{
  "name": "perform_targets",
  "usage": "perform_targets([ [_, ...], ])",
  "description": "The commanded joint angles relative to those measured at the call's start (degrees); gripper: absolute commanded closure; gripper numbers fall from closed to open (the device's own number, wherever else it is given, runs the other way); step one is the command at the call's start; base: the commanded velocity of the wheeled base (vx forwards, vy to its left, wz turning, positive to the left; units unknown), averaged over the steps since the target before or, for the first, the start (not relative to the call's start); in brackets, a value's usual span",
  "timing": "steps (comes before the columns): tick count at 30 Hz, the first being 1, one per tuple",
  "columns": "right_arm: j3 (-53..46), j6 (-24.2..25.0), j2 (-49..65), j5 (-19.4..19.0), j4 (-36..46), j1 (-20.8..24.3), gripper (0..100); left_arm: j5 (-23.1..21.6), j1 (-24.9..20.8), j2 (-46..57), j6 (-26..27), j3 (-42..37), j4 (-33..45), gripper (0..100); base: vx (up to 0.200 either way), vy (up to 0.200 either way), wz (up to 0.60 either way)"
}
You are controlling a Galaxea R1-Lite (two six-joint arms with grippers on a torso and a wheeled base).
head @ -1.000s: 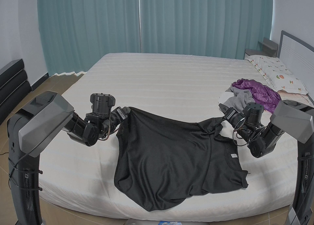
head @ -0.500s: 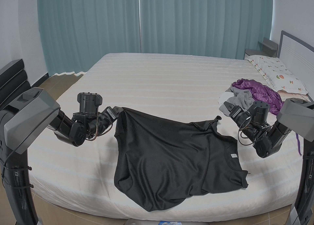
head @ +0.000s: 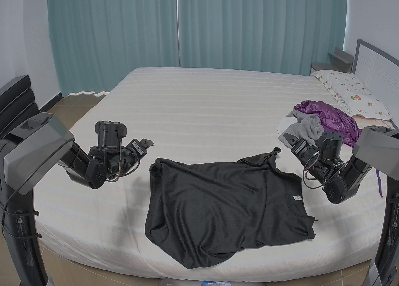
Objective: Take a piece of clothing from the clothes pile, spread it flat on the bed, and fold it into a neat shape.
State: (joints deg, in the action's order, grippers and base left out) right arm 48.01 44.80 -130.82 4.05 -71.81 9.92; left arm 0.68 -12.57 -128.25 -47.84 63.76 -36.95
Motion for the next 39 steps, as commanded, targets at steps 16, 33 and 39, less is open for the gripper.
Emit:
perform_targets([
  [16,-13.9,4.9,9.4,-7.2,-3.2,0.5,0,-6.1,0.4,12.4,-0.2,-22.1,-8.8,0,0.0,0.0,0.0],
  [33,-36.8,4.7,21.2,-7.2,-7.6,2.3,0,-5.4,-0.5,24.5,-2.5,-42.9,-15.3,0,0.0,0.0,0.0],
  [39,-41.0,4.9,21.7,-7.1,-7.8,3.1,0,-5.5,-0.7,24.3,-2.9,-45.7,-15.3,0,0.0,0.0,0.0],
])
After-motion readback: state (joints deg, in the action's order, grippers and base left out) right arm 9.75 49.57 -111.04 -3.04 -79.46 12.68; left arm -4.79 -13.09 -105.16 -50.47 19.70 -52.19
